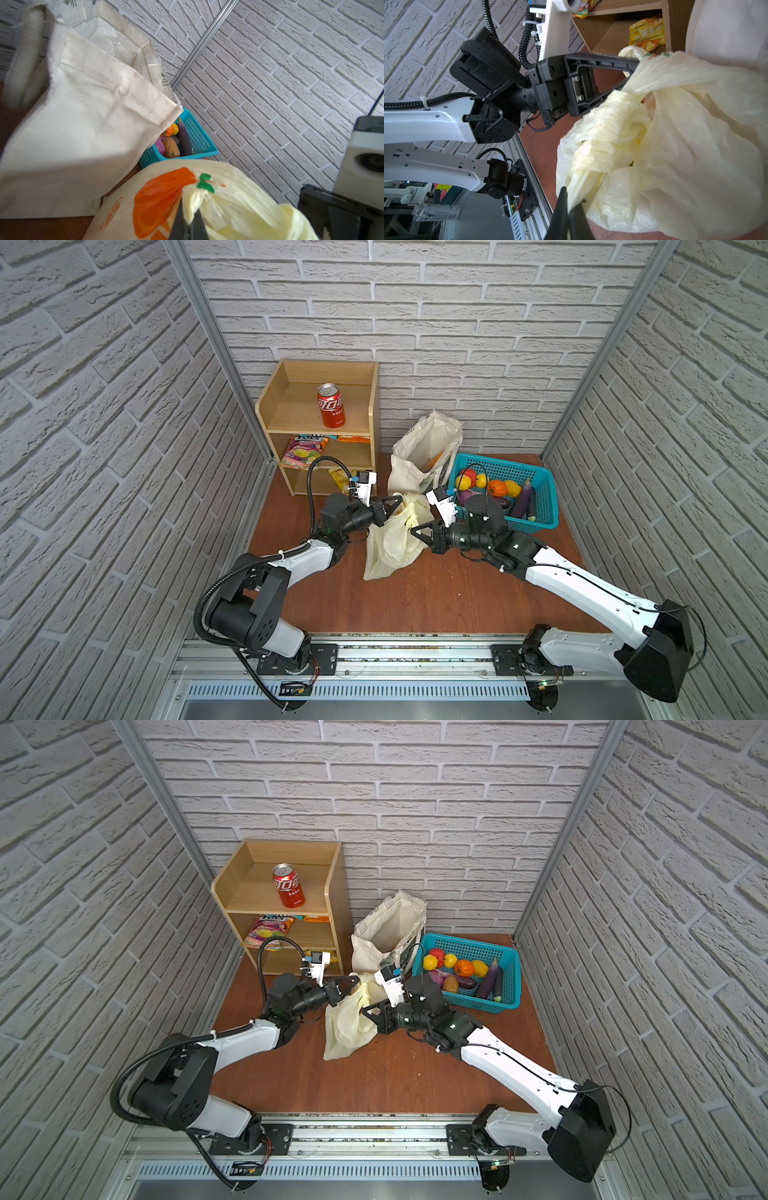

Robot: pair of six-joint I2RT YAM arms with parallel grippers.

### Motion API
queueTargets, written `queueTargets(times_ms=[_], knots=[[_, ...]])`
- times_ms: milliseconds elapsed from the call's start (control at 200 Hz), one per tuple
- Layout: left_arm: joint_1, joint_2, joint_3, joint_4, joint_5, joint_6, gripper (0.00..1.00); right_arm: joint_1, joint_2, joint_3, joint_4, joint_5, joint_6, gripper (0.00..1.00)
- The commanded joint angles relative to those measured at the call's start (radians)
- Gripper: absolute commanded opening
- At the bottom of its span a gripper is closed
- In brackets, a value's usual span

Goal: Place the mixed food into the grocery bags and tie them

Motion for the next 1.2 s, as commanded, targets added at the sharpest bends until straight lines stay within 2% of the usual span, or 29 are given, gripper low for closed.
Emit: queueTargets(times_ms=[0,45,100,345,545,725,840,925,1195], knots=[[0.02,0.018,0.026,0.024,0.029,0.017,0.0,0.015,-0.024,0.045,-0.026,0.006,-0.024,0.3],[0.02,0.021,0.024,0.024,0.029,0.018,0.0,0.014,-0.035,0.057,-0.051,0.023,-0.032,0.39],[0.02,0.021,0.022,0.025,0.032,0.018,0.0,0.012,-0.055,0.075,-0.096,0.056,-0.039,0.45],[0.025,0.025,0.027,0.027,0.046,0.014,0.0,-0.019,-0.147,0.08,-0.174,0.204,-0.035,0.5],[0.025,0.026,0.025,0.031,0.05,0.012,0.0,-0.036,-0.021,0.21,-0.258,0.223,-0.024,0.57],[0.023,0.023,0.02,0.04,0.049,0.01,0.0,-0.036,0.107,0.316,-0.257,0.167,-0.022,0.57],[0.024,0.025,0.014,0.048,0.051,0.007,0.0,-0.037,0.176,0.364,-0.278,0.148,-0.016,0.54],[0.025,0.023,0.012,0.054,0.053,0.006,0.0,-0.037,0.207,0.376,-0.284,0.147,-0.01,0.51],[0.026,0.039,0.012,0.083,0.061,-0.007,0.0,-0.037,0.267,0.372,-0.289,0.152,-0.001,0.49]])
